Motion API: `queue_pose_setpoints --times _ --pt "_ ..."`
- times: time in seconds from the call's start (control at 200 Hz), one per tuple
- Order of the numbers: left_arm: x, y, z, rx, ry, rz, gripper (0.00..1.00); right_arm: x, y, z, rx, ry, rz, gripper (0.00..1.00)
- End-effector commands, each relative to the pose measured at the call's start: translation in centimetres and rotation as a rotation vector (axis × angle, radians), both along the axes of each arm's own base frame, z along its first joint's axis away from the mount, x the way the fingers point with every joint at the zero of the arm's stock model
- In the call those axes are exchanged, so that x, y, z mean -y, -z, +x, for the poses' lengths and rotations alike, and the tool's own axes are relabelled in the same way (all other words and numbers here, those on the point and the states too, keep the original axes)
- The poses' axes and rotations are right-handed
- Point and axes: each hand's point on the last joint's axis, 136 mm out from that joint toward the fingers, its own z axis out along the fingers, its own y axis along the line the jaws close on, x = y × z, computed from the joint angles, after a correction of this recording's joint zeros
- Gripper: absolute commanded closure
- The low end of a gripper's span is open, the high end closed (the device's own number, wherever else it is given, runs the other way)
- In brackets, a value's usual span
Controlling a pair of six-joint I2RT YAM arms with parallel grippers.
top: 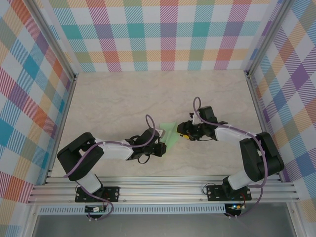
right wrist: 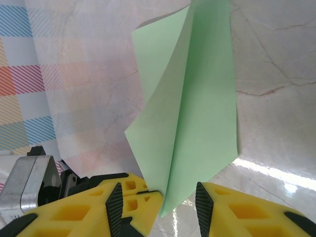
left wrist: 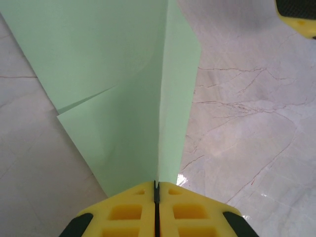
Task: Fold a paper plane with a square sheet of paper (pick it up from the middle)
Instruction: Fourth fold the wing at the center of the table.
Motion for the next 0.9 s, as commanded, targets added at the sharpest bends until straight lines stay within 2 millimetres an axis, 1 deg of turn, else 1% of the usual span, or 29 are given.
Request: queue_pose_setpoints --times 0.0,0.26,0.455,0.505,0.68,0.895 --pt "0.6 -1.5 0.4 -0.004 -0.007 -0.096 0.92 -1.0 -0.3 -0.3 0.004 -0.040 0.034 0.56" --pt "-0.2 -0.9 0.4 -0.027 -0.060 -0.121 0.92 -1.8 -0.4 -0.7 0.002 -0.064 0.037 0.62" --pt "-0.8 -0.4 0.4 -0.051 -0.103 -0.144 0.92 -2.1 -0.5 -0.8 0.004 -0.069 0.043 0.71" --pt "-0.9 -0.4 0.5 -0.056 -0.111 -0.150 0.93 -2.1 -0.4 -0.8 0.003 -0.067 0.037 0.75" --pt "-1.2 0.0 0.5 -0.083 -0.136 -0.168 0.93 -2.2 -0.4 -0.7 -0.007 -0.061 0.037 0.83" --pt "-0.9 0.6 0.5 -0.122 -0.118 -0.197 0.93 -2.3 -0.2 -0.5 -0.018 -0.056 0.032 0.83"
